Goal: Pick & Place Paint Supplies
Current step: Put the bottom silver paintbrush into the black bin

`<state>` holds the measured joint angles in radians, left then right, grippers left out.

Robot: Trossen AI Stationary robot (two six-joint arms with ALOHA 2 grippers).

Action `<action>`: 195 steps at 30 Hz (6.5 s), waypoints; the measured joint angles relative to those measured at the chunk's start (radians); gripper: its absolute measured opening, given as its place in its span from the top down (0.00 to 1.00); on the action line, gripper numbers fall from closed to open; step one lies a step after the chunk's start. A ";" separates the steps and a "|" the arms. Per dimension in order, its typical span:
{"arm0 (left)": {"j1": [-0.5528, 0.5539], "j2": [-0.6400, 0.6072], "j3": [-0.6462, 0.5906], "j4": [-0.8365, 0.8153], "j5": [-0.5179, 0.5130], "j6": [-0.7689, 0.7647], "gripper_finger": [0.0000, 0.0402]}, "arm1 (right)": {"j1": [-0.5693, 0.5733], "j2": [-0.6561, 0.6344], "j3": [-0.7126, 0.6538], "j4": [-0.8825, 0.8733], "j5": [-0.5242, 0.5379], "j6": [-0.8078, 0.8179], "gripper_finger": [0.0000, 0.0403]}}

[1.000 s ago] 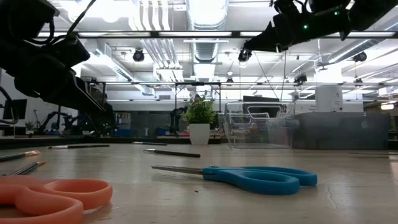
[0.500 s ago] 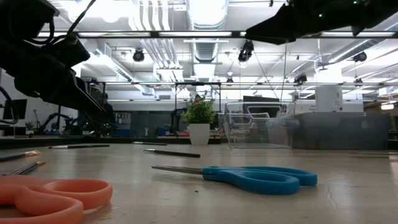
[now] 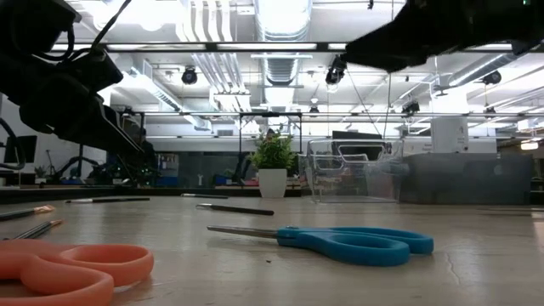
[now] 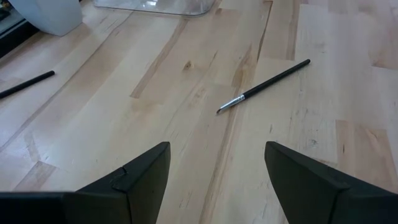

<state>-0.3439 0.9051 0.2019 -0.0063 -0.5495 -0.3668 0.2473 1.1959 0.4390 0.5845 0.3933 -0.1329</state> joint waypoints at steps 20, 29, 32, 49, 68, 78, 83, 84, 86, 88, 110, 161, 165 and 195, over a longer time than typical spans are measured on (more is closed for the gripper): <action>0.000 0.000 0.000 -0.015 0.000 0.000 0.34 | 0.010 0.485 0.353 0.022 0.169 0.267 0.31; 0.000 0.000 0.000 -0.015 0.000 0.000 0.34 | 0.010 0.591 0.466 -0.065 0.186 0.273 0.31; 0.000 0.000 0.000 -0.015 0.000 0.000 0.34 | 0.010 0.592 0.480 -0.057 0.186 0.250 0.31; 0.000 0.000 0.000 -0.016 0.000 0.000 0.34 | 0.008 0.591 0.483 -0.166 0.148 0.295 0.31; 0.000 0.000 0.000 -0.016 0.000 0.000 0.34 | -0.014 0.827 0.598 -0.125 0.164 0.362 0.31; 0.000 0.000 0.000 -0.021 0.000 0.000 0.34 | -0.033 0.929 0.656 -0.146 0.148 0.458 0.31; 0.000 0.000 0.000 -0.021 0.000 0.000 0.34 | -0.036 0.955 0.654 -0.148 0.147 0.473 0.31; 0.000 0.000 0.000 -0.022 0.000 0.000 0.34 | -0.036 0.961 0.654 -0.144 0.147 0.474 0.31; 0.000 0.000 0.000 -0.021 0.000 0.000 0.34 | -0.037 0.965 0.654 -0.153 0.147 0.474 0.31; 0.000 0.000 0.000 -0.021 0.000 0.000 0.34 | -0.037 0.965 0.654 -0.164 0.148 0.479 0.31; 0.000 0.000 0.000 -0.021 0.000 0.000 0.34 | -0.043 0.965 0.647 -0.208 0.100 0.521 0.50; 0.000 0.000 0.000 -0.021 0.000 0.000 0.34 | -0.037 0.954 0.643 -0.260 0.077 0.526 0.96; 0.000 0.000 0.000 -0.021 0.000 0.000 0.34 | -0.036 0.951 0.643 -0.264 0.079 0.526 0.96; 0.000 0.000 0.000 -0.021 0.000 0.000 0.34 | -0.030 0.902 0.638 -0.337 0.077 0.523 0.96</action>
<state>-0.3437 0.9051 0.2016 -0.0274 -0.5495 -0.3668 0.2178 2.0976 1.0766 0.2476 0.4706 0.3898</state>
